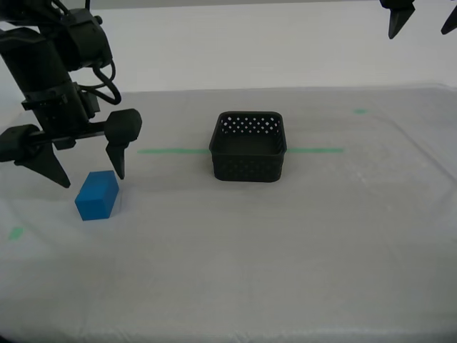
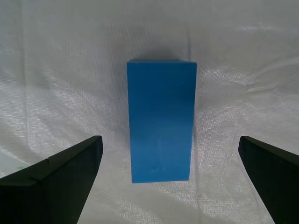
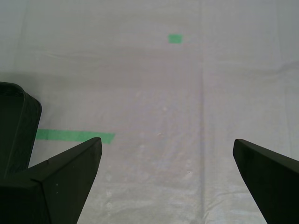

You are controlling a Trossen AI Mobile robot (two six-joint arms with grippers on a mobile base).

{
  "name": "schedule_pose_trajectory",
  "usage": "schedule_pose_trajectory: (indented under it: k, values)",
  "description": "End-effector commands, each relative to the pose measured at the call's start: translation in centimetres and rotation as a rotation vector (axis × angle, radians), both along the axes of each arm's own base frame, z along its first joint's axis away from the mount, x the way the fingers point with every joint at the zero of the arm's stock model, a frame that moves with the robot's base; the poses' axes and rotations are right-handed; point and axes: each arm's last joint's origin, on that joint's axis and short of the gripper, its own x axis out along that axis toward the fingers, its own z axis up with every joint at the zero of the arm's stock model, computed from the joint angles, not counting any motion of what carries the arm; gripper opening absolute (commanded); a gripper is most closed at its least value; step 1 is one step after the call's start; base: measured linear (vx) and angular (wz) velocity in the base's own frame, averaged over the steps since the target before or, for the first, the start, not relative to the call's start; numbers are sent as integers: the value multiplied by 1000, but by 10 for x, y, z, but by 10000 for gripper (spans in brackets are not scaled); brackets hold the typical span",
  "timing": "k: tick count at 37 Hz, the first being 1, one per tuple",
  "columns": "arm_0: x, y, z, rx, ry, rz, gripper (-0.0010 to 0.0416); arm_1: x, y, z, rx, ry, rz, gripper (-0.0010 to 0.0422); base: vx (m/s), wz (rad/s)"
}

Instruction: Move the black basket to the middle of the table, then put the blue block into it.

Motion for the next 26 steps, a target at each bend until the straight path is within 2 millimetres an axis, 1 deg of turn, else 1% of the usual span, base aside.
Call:
schedule_pose_trajectory:
  k: [1,20,26]
  values:
    - [0,0,0,2,-1,2,394,-2,0,-5,-7,-10,11,401,0,0]
    - [0,0,0,2,-1,2,394,2,0,-7,46,-104,19,401,0,0]
    - [0,0,0,2,-1,2,393,0,0,-12,37,-129,19,401,0,0]
